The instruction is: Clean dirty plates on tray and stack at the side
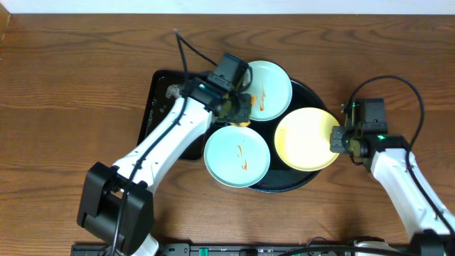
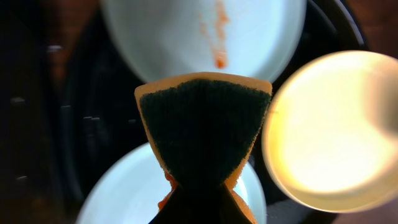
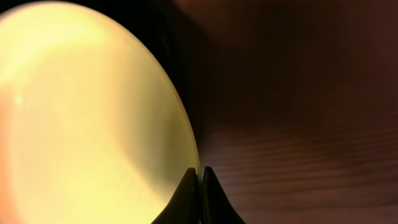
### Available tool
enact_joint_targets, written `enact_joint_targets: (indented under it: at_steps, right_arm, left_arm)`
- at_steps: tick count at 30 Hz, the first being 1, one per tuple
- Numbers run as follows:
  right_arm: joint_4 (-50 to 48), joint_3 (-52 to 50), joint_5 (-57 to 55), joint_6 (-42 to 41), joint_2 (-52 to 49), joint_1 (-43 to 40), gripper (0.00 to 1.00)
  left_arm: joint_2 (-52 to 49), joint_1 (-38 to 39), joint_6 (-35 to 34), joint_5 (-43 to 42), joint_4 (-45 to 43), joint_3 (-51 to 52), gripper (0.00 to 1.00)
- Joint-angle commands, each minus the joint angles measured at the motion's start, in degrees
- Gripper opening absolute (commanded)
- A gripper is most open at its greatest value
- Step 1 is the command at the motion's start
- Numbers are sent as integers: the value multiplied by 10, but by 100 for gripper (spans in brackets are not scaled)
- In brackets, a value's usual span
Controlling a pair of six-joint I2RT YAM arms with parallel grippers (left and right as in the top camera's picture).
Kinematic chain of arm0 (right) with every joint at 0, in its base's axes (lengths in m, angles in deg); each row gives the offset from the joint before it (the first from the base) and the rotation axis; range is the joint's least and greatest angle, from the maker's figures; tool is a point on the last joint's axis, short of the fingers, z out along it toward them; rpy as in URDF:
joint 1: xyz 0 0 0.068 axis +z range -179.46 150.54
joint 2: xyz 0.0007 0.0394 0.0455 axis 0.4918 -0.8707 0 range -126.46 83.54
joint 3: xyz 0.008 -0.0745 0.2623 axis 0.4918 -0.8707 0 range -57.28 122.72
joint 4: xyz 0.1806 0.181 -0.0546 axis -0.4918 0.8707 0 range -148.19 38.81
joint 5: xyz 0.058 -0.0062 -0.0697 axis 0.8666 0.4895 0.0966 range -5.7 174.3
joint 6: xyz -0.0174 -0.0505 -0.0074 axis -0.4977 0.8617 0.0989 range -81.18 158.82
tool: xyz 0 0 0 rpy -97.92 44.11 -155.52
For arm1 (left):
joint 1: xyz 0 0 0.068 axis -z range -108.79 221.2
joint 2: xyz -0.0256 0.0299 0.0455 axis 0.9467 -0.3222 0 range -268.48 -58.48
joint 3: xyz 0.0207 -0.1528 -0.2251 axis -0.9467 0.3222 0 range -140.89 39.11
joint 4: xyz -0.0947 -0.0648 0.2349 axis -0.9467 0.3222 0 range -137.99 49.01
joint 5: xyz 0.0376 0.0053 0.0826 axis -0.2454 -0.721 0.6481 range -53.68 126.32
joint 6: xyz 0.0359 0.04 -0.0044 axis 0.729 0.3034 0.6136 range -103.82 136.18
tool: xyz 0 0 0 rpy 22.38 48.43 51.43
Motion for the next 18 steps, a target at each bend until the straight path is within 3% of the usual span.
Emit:
enact_joint_targets:
  at_steps: [1,8,18]
  right_arm:
    - [3,-2,-25,38,40,-2,1]
    - [66,-2,-26,33,69,9,1]
    - [61,56,14,35,77,17,1]
  left_arm:
    - [0,-17,3,7,6,-4,7]
    - [0,-21,3,6,5,-4,7]
    - [0,-21,3,6,7,-4,7]
